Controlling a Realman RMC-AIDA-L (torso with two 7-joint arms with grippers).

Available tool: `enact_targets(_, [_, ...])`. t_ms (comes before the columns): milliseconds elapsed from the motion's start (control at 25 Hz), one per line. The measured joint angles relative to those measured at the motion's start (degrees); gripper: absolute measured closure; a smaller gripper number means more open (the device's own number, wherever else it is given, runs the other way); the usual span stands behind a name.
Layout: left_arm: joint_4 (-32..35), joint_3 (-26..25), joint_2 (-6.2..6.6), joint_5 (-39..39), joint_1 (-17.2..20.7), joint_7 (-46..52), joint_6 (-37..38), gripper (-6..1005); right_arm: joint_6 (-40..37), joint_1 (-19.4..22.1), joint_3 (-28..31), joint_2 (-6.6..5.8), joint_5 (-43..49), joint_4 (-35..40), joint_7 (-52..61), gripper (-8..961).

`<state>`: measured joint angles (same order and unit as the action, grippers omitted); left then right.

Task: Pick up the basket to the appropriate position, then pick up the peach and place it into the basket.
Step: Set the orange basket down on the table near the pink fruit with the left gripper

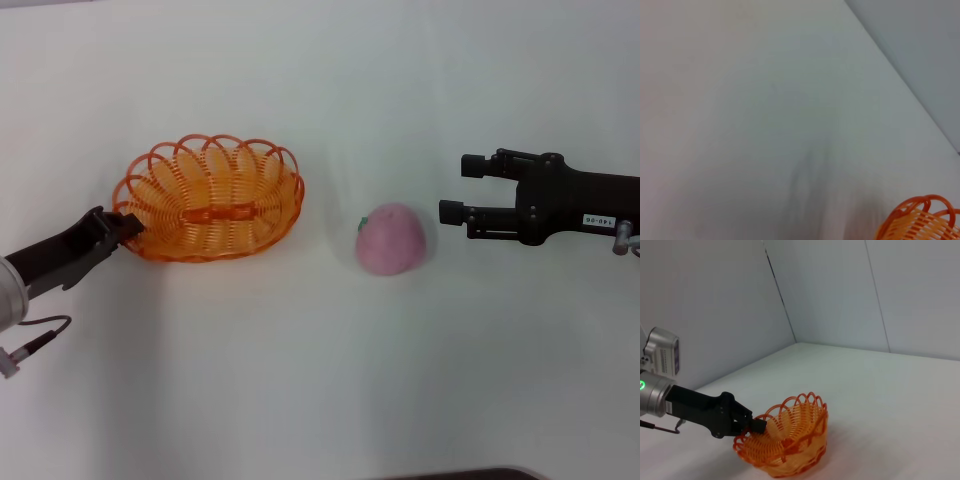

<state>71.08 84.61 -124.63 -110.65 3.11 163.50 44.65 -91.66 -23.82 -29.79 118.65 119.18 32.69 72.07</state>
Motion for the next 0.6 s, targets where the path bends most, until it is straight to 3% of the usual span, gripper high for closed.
enact_targets(600, [1.3, -0.87, 0.0, -0.16, 0.29, -1.3, 0.38, 913, -0.01, -0.17, 0.0, -0.14, 0.0, 0.0, 0.0, 96])
